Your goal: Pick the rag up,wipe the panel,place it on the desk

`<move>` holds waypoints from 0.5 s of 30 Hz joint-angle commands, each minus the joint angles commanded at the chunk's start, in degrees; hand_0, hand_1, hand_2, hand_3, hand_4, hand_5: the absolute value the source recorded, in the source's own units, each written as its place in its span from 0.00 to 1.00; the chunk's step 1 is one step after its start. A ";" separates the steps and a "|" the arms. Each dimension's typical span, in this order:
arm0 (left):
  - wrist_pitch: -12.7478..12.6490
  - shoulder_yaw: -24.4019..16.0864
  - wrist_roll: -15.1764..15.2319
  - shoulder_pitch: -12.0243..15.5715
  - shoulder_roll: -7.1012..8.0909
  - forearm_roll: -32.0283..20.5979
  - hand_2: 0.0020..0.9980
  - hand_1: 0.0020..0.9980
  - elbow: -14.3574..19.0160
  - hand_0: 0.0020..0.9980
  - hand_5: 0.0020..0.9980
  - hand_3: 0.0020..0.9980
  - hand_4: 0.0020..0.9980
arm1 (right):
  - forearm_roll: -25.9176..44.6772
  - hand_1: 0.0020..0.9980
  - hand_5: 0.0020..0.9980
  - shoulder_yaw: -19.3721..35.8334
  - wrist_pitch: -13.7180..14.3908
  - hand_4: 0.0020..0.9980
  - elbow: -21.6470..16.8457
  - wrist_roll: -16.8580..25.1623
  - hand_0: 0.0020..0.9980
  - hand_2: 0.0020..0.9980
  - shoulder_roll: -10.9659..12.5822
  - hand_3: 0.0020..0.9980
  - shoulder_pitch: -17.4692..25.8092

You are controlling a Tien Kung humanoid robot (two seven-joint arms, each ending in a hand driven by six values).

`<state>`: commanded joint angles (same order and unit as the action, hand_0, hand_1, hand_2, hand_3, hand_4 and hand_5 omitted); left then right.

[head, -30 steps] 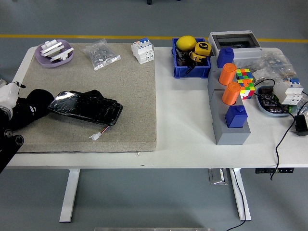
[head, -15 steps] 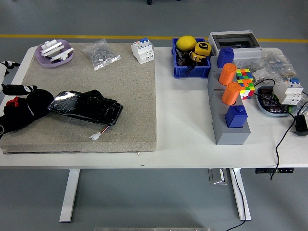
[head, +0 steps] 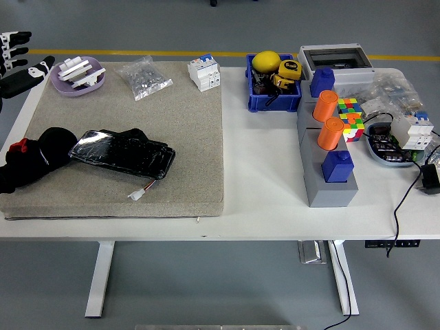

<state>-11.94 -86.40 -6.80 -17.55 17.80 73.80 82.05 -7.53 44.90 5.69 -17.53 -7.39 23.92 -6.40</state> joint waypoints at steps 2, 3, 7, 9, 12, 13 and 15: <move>0.08 0.21 2.14 0.08 -1.70 -3.66 0.77 0.77 -0.71 0.70 0.17 0.65 0.82 | 0.23 0.62 0.42 -0.25 0.00 0.91 -0.01 0.04 0.75 0.61 -0.24 0.56 0.11; 0.52 0.39 2.75 0.18 -2.25 -5.49 0.77 0.77 -1.10 0.70 0.17 0.65 0.82 | 0.33 0.62 0.42 -0.22 0.01 0.91 0.01 0.07 0.75 0.61 -0.39 0.56 0.16; 3.34 1.45 5.09 0.65 -3.18 -13.54 0.76 0.76 -3.04 0.70 0.18 0.63 0.82 | 0.57 0.62 0.42 -0.45 -0.04 0.91 -0.01 0.14 0.75 0.61 -0.81 0.56 0.35; 5.36 1.84 6.47 1.06 -3.50 -18.11 0.76 0.76 -3.87 0.70 0.18 0.63 0.82 | 0.86 0.62 0.42 -0.93 -0.12 0.91 -0.02 0.13 0.75 0.61 -0.84 0.56 0.46; 7.19 1.88 8.38 1.85 -4.23 -24.01 0.67 0.73 -4.35 0.65 0.17 0.59 0.82 | 1.62 0.62 0.42 -2.14 -0.26 0.91 0.02 0.10 0.75 0.62 -0.80 0.56 0.51; 7.64 1.95 9.17 2.13 -4.51 -25.94 0.67 0.73 -4.51 0.65 0.17 0.59 0.82 | 1.88 0.62 0.42 -2.54 -0.32 0.91 0.05 0.09 0.75 0.62 -0.82 0.56 0.51; 8.35 2.34 10.53 2.72 -5.05 -28.96 0.67 0.73 -4.84 0.65 0.17 0.59 0.82 | 2.15 0.62 0.42 -2.94 -0.38 0.91 0.08 0.16 0.75 0.62 -0.96 0.56 0.53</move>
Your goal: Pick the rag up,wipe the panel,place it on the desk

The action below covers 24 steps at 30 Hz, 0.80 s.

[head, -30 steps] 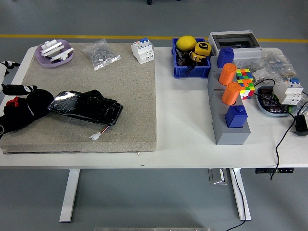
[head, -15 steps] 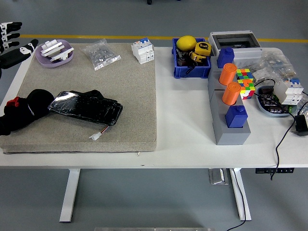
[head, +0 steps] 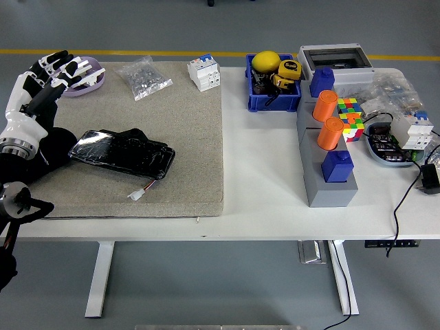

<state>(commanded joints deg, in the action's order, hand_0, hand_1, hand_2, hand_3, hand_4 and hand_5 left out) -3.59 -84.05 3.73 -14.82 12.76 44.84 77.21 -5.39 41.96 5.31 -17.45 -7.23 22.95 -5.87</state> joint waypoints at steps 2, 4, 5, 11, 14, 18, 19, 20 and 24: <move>0.53 0.49 0.92 0.44 -0.35 -1.46 0.62 0.70 -0.12 0.62 0.16 0.59 0.81 | 0.15 0.62 0.42 -0.22 -0.02 0.91 0.02 0.05 0.75 0.62 -0.14 0.56 -0.05; 0.83 0.95 1.61 0.73 -0.58 -2.18 0.62 0.70 -0.16 0.62 0.16 0.59 0.81 | 0.20 0.62 0.42 -0.37 -0.04 0.91 0.00 0.10 0.75 0.62 -0.28 0.56 -0.09; 0.97 1.23 1.94 0.81 -0.68 -2.50 0.62 0.70 -0.32 0.62 0.16 0.59 0.81 | 0.20 0.62 0.42 -0.42 -0.04 0.91 -0.01 0.11 0.75 0.62 -0.36 0.56 -0.11; 1.07 1.99 2.53 1.05 -0.88 -3.08 0.61 0.69 -0.81 0.62 0.16 0.59 0.81 | 0.33 0.62 0.42 -0.76 -0.13 0.91 -0.02 0.02 0.75 0.62 -0.44 0.56 -0.09; 1.13 1.94 2.77 1.07 -0.82 -3.22 0.61 0.69 -0.77 0.62 0.15 0.59 0.80 | 0.48 0.62 0.42 -1.01 -0.24 0.91 -0.03 -0.09 0.75 0.62 -0.38 0.56 -0.01; 1.17 1.58 2.98 0.96 -0.68 -3.33 0.61 0.69 -0.63 0.62 0.15 0.59 0.80 | 0.59 0.62 0.42 -1.12 -0.30 0.91 -0.01 -0.14 0.75 0.62 -0.38 0.56 0.01; 1.20 1.57 3.01 0.87 -0.60 -3.31 0.61 0.69 -0.65 0.62 0.15 0.59 0.81 | 0.58 0.62 0.42 -1.07 -0.30 0.91 -0.02 -0.12 0.75 0.62 -0.39 0.56 -0.01; 1.24 1.58 2.97 0.78 -0.51 -3.35 0.61 0.69 -0.70 0.62 0.15 0.59 0.81 | 0.62 0.62 0.42 -1.13 -0.31 0.91 -0.03 -0.10 0.75 0.62 -0.41 0.56 -0.06; 1.29 1.61 2.86 0.65 -0.40 -3.24 0.61 0.69 -0.69 0.62 0.15 0.59 0.81 | 0.53 0.62 0.42 -1.02 -0.30 0.91 -0.07 -0.01 0.75 0.62 -0.50 0.56 -0.23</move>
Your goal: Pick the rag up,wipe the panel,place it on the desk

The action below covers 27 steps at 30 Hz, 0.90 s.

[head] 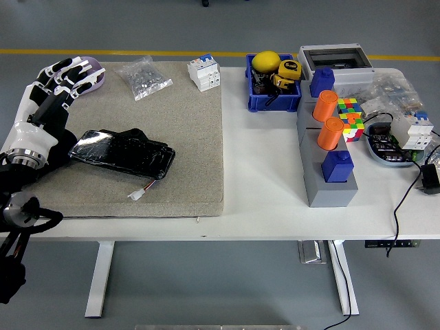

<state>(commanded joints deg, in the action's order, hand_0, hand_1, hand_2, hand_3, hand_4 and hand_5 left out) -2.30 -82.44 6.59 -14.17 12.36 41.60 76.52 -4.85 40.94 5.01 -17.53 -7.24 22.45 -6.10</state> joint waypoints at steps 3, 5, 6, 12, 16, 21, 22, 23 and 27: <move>0.09 0.18 -0.06 -0.02 0.00 -0.12 0.62 0.69 -0.08 0.62 0.15 0.59 0.82 | 0.02 0.62 0.42 -0.05 -0.04 0.91 -0.01 0.00 0.75 0.62 -0.02 0.56 -0.08; 0.20 0.25 -0.04 0.04 0.01 -0.16 0.62 0.69 -0.03 0.62 0.15 0.59 0.82 | -0.03 0.62 0.42 0.01 -0.06 0.91 -0.03 -0.02 0.75 0.62 0.00 0.56 -0.08; 0.24 0.27 -0.03 0.05 0.02 -0.19 0.62 0.69 -0.03 0.62 0.15 0.59 0.82 | 0.02 0.62 0.42 0.01 -0.07 0.91 0.00 -0.04 0.75 0.62 0.00 0.56 -0.07; 0.18 0.41 -0.02 -0.24 0.24 -0.06 0.62 0.69 -0.07 0.62 0.15 0.59 0.82 | 0.10 0.62 0.42 -0.07 -0.24 0.91 0.05 -0.21 0.75 0.62 -0.06 0.56 -0.07; 0.05 0.54 -0.01 -0.38 0.49 0.23 0.62 0.69 -0.15 0.61 0.15 0.59 0.82 | 0.02 0.62 0.42 -0.10 -0.38 0.91 0.01 -0.37 0.75 0.62 -0.06 0.56 -0.28; -0.17 0.46 -0.05 -0.55 0.74 0.62 0.62 0.69 -0.04 0.61 0.16 0.59 0.82 | -0.12 0.62 0.42 0.03 -0.41 0.91 -0.03 -0.40 0.75 0.62 -0.12 0.56 -0.55; -0.16 0.43 -0.04 -0.59 0.76 0.66 0.62 0.69 0.01 0.61 0.16 0.59 0.82 | -0.11 0.62 0.42 0.01 -0.41 0.91 -0.03 -0.40 0.75 0.62 -0.13 0.56 -0.60; -0.16 0.40 -0.02 -0.62 0.77 0.70 0.62 0.69 0.03 0.61 0.16 0.59 0.82 | -0.11 0.62 0.42 -0.01 -0.42 0.91 -0.04 -0.41 0.75 0.62 -0.14 0.56 -0.63; -0.15 0.44 -0.01 -0.56 0.82 0.74 0.62 0.69 0.00 0.61 0.16 0.59 0.82 | -0.11 0.62 0.42 -0.08 -0.33 0.91 -0.06 -0.44 0.75 0.62 -0.08 0.56 -0.69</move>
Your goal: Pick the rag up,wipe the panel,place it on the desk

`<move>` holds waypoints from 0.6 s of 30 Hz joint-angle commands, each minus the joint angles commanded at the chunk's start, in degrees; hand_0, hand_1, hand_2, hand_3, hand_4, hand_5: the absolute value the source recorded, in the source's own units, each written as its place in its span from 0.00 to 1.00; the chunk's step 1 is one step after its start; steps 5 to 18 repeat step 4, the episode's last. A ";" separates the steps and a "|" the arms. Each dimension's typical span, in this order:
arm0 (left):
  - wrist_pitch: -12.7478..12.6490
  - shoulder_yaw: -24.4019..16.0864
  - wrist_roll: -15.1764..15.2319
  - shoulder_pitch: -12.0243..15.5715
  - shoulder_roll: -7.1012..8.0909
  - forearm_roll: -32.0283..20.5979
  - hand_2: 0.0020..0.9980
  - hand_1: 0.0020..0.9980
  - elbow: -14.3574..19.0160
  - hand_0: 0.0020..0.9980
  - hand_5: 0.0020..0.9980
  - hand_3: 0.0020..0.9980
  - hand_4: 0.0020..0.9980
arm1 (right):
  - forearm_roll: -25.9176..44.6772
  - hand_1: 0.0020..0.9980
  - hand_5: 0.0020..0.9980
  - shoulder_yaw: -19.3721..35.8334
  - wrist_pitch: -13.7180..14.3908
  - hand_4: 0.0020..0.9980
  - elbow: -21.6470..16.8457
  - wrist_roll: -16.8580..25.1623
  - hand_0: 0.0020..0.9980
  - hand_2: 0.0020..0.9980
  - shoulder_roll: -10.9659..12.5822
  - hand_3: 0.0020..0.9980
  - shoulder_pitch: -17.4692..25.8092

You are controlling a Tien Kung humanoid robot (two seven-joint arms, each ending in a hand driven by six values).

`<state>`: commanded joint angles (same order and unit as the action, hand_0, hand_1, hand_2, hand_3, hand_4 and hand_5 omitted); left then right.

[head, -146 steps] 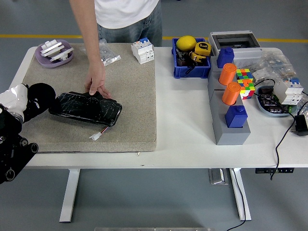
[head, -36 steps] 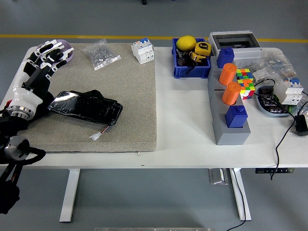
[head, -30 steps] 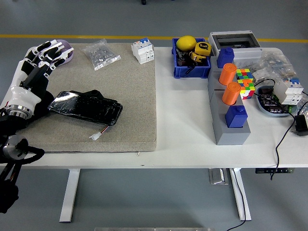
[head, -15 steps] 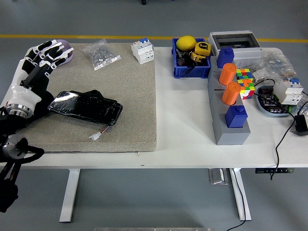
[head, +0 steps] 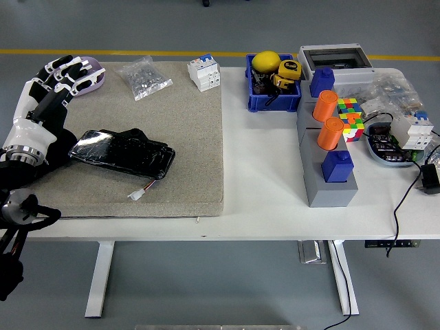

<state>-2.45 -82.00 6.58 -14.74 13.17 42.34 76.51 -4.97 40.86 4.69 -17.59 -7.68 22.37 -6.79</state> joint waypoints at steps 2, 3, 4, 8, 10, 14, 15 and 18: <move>0.02 -0.03 0.06 0.02 -0.05 -0.05 0.62 0.69 0.00 0.61 0.16 0.59 0.82 | 0.14 0.62 0.42 -0.20 0.05 0.91 0.01 0.00 0.75 0.62 0.01 0.56 0.02; 0.05 -0.07 0.10 0.01 -0.13 -0.09 0.62 0.69 -0.02 0.61 0.16 0.59 0.82 | 0.27 0.62 0.42 -0.29 0.07 0.91 0.04 0.02 0.75 0.62 -0.01 0.56 0.04; 0.03 -0.08 0.11 0.00 -0.20 -0.12 0.62 0.69 -0.03 0.61 0.16 0.59 0.82 | 0.42 0.62 0.42 -0.44 0.09 0.91 0.08 0.03 0.75 0.62 -0.02 0.56 0.05; 0.03 -0.08 0.11 0.00 -0.20 -0.12 0.62 0.69 -0.03 0.61 0.16 0.59 0.82 | 0.42 0.62 0.42 -0.44 0.09 0.91 0.08 0.03 0.75 0.62 -0.02 0.56 0.05; 0.03 -0.08 0.11 0.00 -0.20 -0.12 0.62 0.69 -0.03 0.61 0.16 0.59 0.82 | 0.42 0.62 0.42 -0.44 0.09 0.91 0.08 0.03 0.75 0.62 -0.02 0.56 0.05; 0.03 -0.08 0.11 0.00 -0.20 -0.12 0.62 0.69 -0.03 0.61 0.16 0.59 0.82 | 0.42 0.62 0.42 -0.44 0.09 0.91 0.08 0.03 0.75 0.62 -0.02 0.56 0.05; 0.03 -0.08 0.11 0.00 -0.20 -0.12 0.62 0.69 -0.03 0.61 0.16 0.59 0.82 | 0.42 0.62 0.42 -0.44 0.09 0.91 0.08 0.03 0.75 0.62 -0.02 0.56 0.05; 0.03 -0.08 0.11 0.00 -0.20 -0.12 0.62 0.69 -0.03 0.61 0.16 0.59 0.82 | 0.42 0.62 0.42 -0.44 0.09 0.91 0.08 0.03 0.75 0.62 -0.02 0.56 0.05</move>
